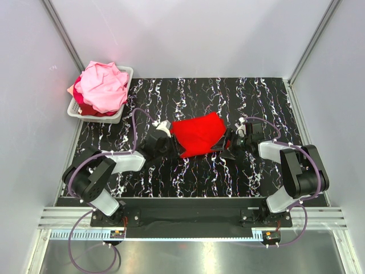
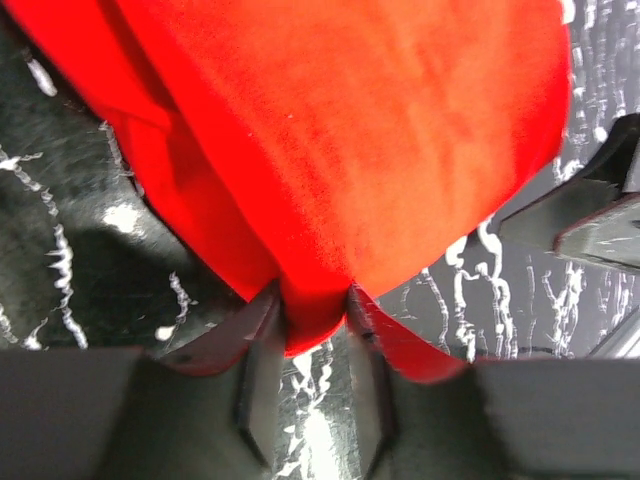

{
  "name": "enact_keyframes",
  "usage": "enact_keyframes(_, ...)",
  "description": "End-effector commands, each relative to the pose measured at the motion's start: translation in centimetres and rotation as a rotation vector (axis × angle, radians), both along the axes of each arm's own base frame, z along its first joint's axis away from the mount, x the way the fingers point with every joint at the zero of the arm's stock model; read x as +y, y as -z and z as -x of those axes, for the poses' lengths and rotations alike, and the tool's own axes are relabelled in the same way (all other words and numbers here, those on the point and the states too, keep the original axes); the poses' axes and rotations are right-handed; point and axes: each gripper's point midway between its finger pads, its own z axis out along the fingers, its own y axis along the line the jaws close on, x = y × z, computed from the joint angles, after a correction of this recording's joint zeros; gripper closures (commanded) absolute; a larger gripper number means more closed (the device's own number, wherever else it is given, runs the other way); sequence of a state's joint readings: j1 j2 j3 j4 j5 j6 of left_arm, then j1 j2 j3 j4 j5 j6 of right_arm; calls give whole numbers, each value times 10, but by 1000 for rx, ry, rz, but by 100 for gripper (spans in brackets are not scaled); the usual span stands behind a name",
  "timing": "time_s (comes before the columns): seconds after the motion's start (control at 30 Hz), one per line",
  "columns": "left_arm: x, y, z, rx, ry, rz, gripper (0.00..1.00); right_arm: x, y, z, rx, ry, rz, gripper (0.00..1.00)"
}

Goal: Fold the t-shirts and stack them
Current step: Neatly place the folded tshirt to the corner

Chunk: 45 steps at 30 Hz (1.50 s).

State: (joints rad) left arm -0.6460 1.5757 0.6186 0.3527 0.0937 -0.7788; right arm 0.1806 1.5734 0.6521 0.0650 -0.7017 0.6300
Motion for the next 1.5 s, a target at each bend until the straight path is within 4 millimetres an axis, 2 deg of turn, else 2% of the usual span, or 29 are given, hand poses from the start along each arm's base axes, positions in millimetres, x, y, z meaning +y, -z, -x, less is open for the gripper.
enact_keyframes(0.0, -14, -28, -11, -90, -1, 109, 70, 6, -9, -7, -43, -24, -27, 25)
enact_keyframes(0.1, -15, -30, -11, -58, -37, 139, 79, 6, -8, -7, -41, -25, -27, 25)
enact_keyframes(0.17, -12, -17, -6, 36, -69, 118, 91, 7, -8, -7, -38, -27, -29, 25)
enact_keyframes(0.27, -7, 5, 8, 186, -122, 102, 100, 7, -8, -7, -39, -29, -30, 25)
enact_keyframes(0.3, -3, 18, 16, 244, -135, 80, 100, 7, -8, -7, -40, -30, -29, 25)
enact_keyframes(0.5, -12, 49, 45, 478, -146, 150, 100, 7, -7, -6, -37, -33, -30, 25)
enact_keyframes(0.67, -22, 60, 63, 632, -115, 183, 100, 7, -9, -6, -40, -34, -34, 25)
enact_keyframes(0.7, -22, 61, 67, 647, -112, 179, 99, 8, -9, -6, -42, -39, -34, 25)
enact_keyframes(0.77, -17, 60, 69, 644, -111, 146, 89, 8, -10, -6, -46, -41, -35, 25)
enact_keyframes(0.8, -9, 58, 74, 653, -122, 101, 83, 8, -11, -6, -49, -44, -36, 25)
enact_keyframes(0.83, -2, 58, 76, 632, -114, 57, 70, 7, -12, -5, -44, -44, -35, 25)
enact_keyframes(0.87, 7, 57, 74, 608, -140, 14, 65, 8, -16, -6, -51, -46, -35, 25)
enact_keyframes(0.93, 23, 48, 78, 572, -148, -65, 54, 8, -26, -3, -62, -52, -40, 26)
enact_keyframes(0.97, 28, 37, 77, 539, -148, -72, 52, 8, -30, -2, -68, -51, -38, 29)
enact_keyframes(1.03, 48, 28, 86, 525, -164, -158, 50, 5, -46, 3, -80, -37, -32, 30)
enact_keyframes(1.07, 50, 27, 82, 502, -170, -173, 49, 5, -52, 4, -95, -38, -35, 30)
enact_keyframes(1.1, 59, 18, 86, 494, -182, -199, 49, 5, -60, 4, -105, -29, -37, 30)
enact_keyframes(1.17, 68, 0, 74, 418, -213, -246, 49, 4, -81, 6, -142, -26, -40, 30)
enact_keyframes(1.2, 76, -8, 77, 405, -221, -284, 49, 4, -88, 7, -149, -21, -47, 32)
enact_keyframes(1.23, 75, -25, 65, 356, -229, -293, 49, 4, -99, 5, -176, -16, -55, 33)
enact_keyframes(1.3, 78, -37, 61, 338, -237, -314, 50, 7, -107, 2, -187, -14, -72, 36)
enact_keyframes(1.33, 72, -49, 54, 306, -226, -294, 50, 9, -111, -4, -193, -16, -75, 41)
enact_keyframes(1.4, 52, -63, 40, 248, -184, -213, 52, 10, -106, -14, -182, -21, -58, 46)
enact_keyframes(1.47, 30, -78, 32, 212, -131, -131, 53, 11, -88, -29, -125, -23, -20, 55)
